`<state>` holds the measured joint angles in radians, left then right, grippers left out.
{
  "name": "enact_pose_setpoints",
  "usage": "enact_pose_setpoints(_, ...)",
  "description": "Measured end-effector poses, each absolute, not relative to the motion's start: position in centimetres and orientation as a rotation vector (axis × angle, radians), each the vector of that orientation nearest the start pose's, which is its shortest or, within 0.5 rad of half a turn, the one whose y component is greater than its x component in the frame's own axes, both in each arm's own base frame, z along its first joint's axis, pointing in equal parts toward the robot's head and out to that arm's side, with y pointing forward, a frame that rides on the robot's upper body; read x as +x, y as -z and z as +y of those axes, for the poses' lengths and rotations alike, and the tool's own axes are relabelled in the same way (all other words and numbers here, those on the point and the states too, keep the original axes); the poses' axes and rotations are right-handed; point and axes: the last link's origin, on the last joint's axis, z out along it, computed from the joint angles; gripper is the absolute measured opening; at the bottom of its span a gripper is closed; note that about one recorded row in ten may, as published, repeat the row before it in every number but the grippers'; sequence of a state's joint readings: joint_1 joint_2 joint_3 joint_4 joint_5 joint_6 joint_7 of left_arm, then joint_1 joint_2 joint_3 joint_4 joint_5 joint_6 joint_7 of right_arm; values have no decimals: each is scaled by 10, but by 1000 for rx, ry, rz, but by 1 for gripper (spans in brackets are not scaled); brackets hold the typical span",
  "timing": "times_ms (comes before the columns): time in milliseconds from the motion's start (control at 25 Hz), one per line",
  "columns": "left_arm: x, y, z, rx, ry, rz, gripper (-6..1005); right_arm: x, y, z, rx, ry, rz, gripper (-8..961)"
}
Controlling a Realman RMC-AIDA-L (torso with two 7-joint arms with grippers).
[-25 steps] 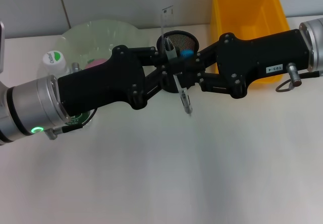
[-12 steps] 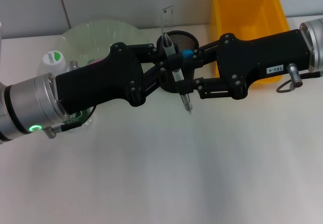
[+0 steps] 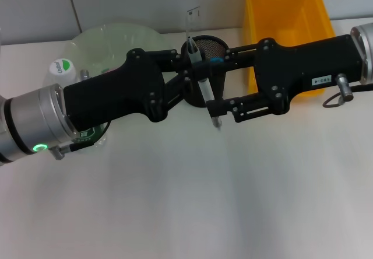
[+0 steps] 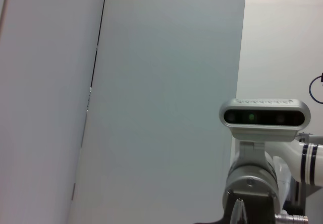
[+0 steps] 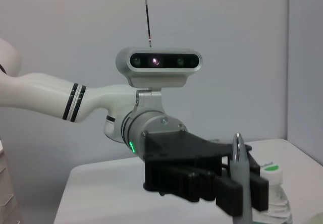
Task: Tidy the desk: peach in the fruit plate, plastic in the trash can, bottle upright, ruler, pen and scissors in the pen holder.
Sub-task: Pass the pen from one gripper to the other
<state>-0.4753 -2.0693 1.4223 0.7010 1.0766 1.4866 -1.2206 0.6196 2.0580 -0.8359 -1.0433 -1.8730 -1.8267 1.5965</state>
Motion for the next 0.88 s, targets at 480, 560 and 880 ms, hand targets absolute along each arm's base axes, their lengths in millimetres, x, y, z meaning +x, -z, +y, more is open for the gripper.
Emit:
enact_pose_setpoints(480, -171, -5, 321, -2398, 1566, -388, 141, 192, -99, 312, -2715, -1021, 182, 717)
enact_pose_setpoints(560, -175, -13, 322, -2322, 1628, -445, 142, 199, -104, 306, -2668, -1069, 166, 717)
enact_pose_setpoints(880, -181, -26, 323, -2158, 1828, -610, 142, 215, -91, 293, -2476, -1241, -23, 716)
